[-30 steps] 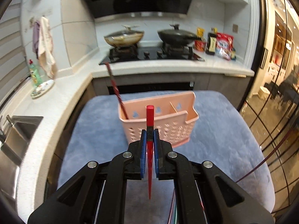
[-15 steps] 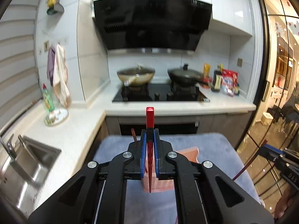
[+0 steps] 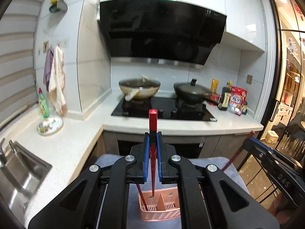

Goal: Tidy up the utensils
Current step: 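Carry the red chopstick to the holder with the left tool while the right tool releases its chopstick inside, then move both open tools back toward the row of chopsticks on the mat, then grasp a dark red chopstick with the left tool while the right tool grasps a red one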

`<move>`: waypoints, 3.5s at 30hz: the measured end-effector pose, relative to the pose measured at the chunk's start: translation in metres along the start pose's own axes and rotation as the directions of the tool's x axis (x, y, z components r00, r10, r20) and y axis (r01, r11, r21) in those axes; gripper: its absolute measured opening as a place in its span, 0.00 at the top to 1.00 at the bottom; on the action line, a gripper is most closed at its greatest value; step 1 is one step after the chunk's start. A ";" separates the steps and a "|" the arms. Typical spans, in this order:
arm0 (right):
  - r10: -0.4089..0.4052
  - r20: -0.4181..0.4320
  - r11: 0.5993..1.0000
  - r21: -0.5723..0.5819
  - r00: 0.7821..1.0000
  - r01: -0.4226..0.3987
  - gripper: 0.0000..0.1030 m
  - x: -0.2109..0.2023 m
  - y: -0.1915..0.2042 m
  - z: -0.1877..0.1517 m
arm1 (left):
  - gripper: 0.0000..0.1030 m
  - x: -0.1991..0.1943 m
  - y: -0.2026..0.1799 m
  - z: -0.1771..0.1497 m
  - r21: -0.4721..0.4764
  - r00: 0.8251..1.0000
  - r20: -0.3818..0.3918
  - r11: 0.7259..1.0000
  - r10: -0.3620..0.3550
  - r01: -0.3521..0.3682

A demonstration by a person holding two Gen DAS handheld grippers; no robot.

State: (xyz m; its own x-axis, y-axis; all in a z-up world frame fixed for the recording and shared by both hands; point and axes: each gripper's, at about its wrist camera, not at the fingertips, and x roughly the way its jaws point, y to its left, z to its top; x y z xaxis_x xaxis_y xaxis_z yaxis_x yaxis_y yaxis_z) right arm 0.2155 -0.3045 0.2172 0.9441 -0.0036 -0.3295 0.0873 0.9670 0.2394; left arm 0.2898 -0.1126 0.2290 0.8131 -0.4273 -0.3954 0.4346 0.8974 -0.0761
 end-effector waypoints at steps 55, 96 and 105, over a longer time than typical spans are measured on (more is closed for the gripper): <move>-0.085 -0.537 0.996 -0.032 0.839 0.080 0.75 -0.151 -0.010 -0.313 | 0.73 -0.142 0.022 -0.310 0.007 0.880 -0.455 0.989 0.136 -0.149; -0.126 -0.620 0.992 -0.101 0.774 0.080 0.86 -0.139 -0.003 -0.368 | 0.59 -0.134 0.000 -0.386 0.007 0.795 -0.604 0.997 0.061 -0.071; -0.128 -0.621 0.991 -0.104 0.774 0.080 0.86 -0.138 -0.002 -0.369 | 0.80 -0.130 0.002 -0.385 -0.012 0.797 -0.602 0.999 0.035 -0.053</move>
State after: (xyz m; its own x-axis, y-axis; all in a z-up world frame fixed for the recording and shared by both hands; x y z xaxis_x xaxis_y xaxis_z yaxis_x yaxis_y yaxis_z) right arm -0.0324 -0.2115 -0.0745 0.5221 0.0319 -0.8523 0.1291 0.9848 0.1160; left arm 0.0358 -0.0125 -0.0716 0.4302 -0.2430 -0.8694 0.3858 0.9202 -0.0663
